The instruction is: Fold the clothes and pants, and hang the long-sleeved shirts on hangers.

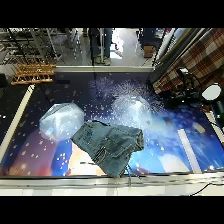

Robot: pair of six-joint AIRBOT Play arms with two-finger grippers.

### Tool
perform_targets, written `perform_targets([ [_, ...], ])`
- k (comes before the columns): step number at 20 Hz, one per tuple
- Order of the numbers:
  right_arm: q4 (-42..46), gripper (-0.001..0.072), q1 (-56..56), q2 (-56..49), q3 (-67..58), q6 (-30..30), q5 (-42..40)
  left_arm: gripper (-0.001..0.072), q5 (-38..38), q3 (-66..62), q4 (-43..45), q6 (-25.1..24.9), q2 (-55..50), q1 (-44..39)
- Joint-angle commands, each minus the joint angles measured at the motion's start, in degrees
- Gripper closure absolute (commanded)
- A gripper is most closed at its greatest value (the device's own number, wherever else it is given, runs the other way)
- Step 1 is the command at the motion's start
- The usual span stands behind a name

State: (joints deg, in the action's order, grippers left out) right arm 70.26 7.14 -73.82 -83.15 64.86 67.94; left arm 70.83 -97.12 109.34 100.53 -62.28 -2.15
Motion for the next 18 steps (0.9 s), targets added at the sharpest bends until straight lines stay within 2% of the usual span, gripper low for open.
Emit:
perform_targets([
  [1,0.07,0.0676,0.02,0.04,-0.04,0.0,-0.04,0.0679,-0.83,0.0,-0.11,-0.04,-2.08,0.0],
  [3,0.07,0.0676,0.02,0.04,-0.04,0.02,-0.04,0.0678,-0.59,0.0,-0.11,-0.04,-2.54,0.0],
  [4,0.07,0.0676,0.02,0.04,-0.07,0.0,-0.04,0.0627,-0.63,0.0,-0.11,-0.04,-2.62,0.0],
  [5,0.07,0.0676,0.02,0.04,-0.04,0.0,-0.04,0.0425,-0.63,0.0,-0.11,-0.04,-2.73,0.0],
  [6,0.07,0.0676,0.02,0.04,-0.04,0.0,-0.04,0.0185,-0.76,0.0,-0.09,-0.04,-2.75,0.0],
  [7,0.07,0.0676,0.02,0.04,-0.04,0.0,-0.04,0.0009,-1.11,0.0,-0.07,-0.02,-2.78,0.0],
  [12,-1.09,0.0675,0.0,0.0,-0.04,0.17,-0.7,0.0013,-2.71,0.0,-0.76,-0.02,-2.8,0.0],
  [14,-11.02,0.0676,-0.04,0.0,-0.04,3.63,-1.68,0.0017,-0.63,0.0,-3.98,-0.37,-2.8,0.0],
  [16,-20.11,0.0676,-0.04,0.02,-0.07,5.6,1.84,0.0017,7.17,0.0,-12.28,-6.86,-2.8,0.0],
  [18,-20.94,0.0675,-0.04,-0.02,0.0,5.55,8.66,0.0017,14.8,0.02,-23.06,-15.43,-3.15,0.02],
])
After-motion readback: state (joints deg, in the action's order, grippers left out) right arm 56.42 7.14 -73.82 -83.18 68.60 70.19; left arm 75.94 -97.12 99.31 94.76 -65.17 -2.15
